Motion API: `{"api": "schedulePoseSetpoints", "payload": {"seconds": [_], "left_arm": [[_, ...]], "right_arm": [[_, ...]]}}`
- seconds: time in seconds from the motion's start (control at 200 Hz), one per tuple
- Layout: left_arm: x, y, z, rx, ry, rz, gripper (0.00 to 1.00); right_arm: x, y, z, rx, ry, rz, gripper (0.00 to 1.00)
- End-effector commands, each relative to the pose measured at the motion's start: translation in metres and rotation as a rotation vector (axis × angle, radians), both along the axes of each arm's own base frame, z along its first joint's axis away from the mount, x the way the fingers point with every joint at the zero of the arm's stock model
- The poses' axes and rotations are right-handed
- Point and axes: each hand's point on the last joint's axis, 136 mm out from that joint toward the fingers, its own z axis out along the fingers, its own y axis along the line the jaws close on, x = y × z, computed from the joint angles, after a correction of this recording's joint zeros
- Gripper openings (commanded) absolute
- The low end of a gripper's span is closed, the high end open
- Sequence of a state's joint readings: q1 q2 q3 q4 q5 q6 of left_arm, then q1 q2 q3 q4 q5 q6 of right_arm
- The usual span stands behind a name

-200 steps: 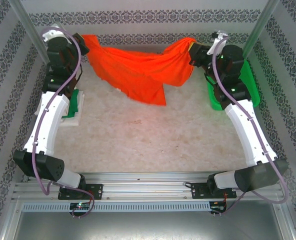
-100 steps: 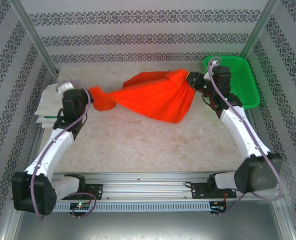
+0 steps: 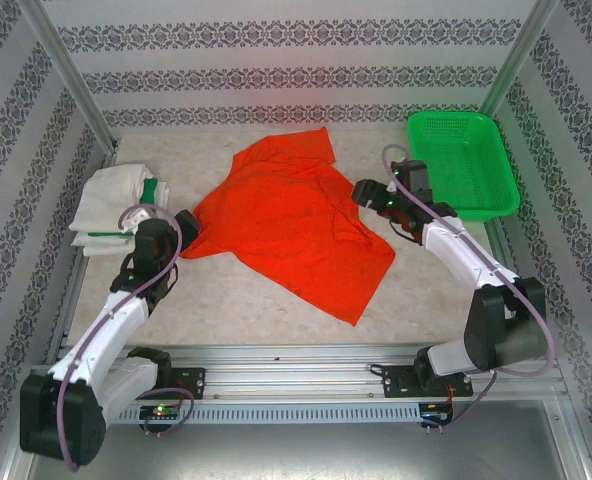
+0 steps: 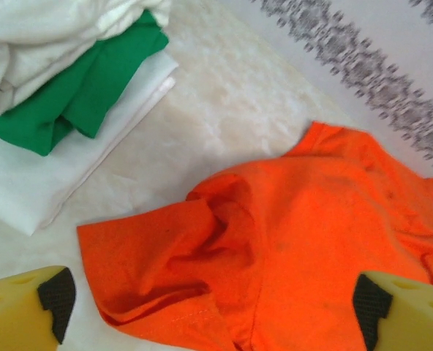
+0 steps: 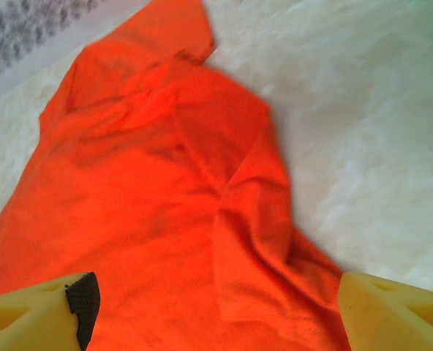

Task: Fold and stack the t-shirts

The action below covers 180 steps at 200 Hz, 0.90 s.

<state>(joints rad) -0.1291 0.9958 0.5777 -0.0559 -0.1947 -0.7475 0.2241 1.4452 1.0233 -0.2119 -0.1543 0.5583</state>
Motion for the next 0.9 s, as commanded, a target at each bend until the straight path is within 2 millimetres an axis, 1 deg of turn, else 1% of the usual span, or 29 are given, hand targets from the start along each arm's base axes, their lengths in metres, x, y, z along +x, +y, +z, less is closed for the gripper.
{"api": "schedulePoseSetpoints", "payload": {"seconds": [0.0,0.105,0.165,0.255,0.345,0.42,0.475,0.55,0.624,0.669,0.704,0.769,0.799,0.894], "left_arm": [[0.008,-0.002,-0.024,0.02,0.168,0.001,0.94],[0.026,-0.011,-0.048,-0.001,0.282,-0.023,0.9],[0.031,-0.009,-0.061,0.005,0.339,0.002,0.87],[0.037,0.001,-0.072,0.048,0.388,0.043,0.79],[0.047,0.01,-0.079,0.061,0.406,0.051,0.7],[0.051,0.015,-0.087,0.057,0.437,0.055,0.63],[0.053,0.015,-0.096,0.045,0.453,0.054,0.58],[0.053,0.013,-0.111,0.016,0.475,0.051,0.55],[0.049,0.011,-0.127,-0.016,0.508,0.052,0.52],[0.046,0.011,-0.135,-0.032,0.523,0.063,0.48],[0.043,0.012,-0.141,-0.046,0.529,0.07,0.43],[0.038,0.014,-0.15,-0.077,0.538,0.086,0.3],[0.034,0.015,-0.154,-0.094,0.544,0.099,0.27],[0.017,0.016,-0.167,-0.143,0.584,0.132,0.25]], "right_arm": [[-0.005,0.04,-0.021,-0.037,0.003,0.119,0.83],[-0.014,0.09,-0.036,-0.039,0.029,0.236,0.82],[-0.02,0.11,-0.05,-0.038,0.066,0.276,0.81],[-0.027,0.127,-0.07,-0.015,0.12,0.293,0.77],[-0.033,0.134,-0.089,0.002,0.178,0.293,0.74],[-0.038,0.133,-0.107,-0.003,0.237,0.277,0.71],[-0.038,0.126,-0.122,-0.016,0.279,0.254,0.7],[-0.037,0.116,-0.135,-0.019,0.317,0.221,0.69],[-0.033,0.106,-0.14,-0.021,0.325,0.193,0.68],[-0.029,0.101,-0.141,-0.023,0.322,0.18,0.68],[-0.027,0.097,-0.142,-0.026,0.325,0.171,0.67],[-0.023,0.09,-0.144,-0.026,0.33,0.154,0.67],[-0.021,0.087,-0.144,-0.026,0.331,0.146,0.67],[-0.016,0.075,-0.148,-0.019,0.345,0.111,0.66]]}}
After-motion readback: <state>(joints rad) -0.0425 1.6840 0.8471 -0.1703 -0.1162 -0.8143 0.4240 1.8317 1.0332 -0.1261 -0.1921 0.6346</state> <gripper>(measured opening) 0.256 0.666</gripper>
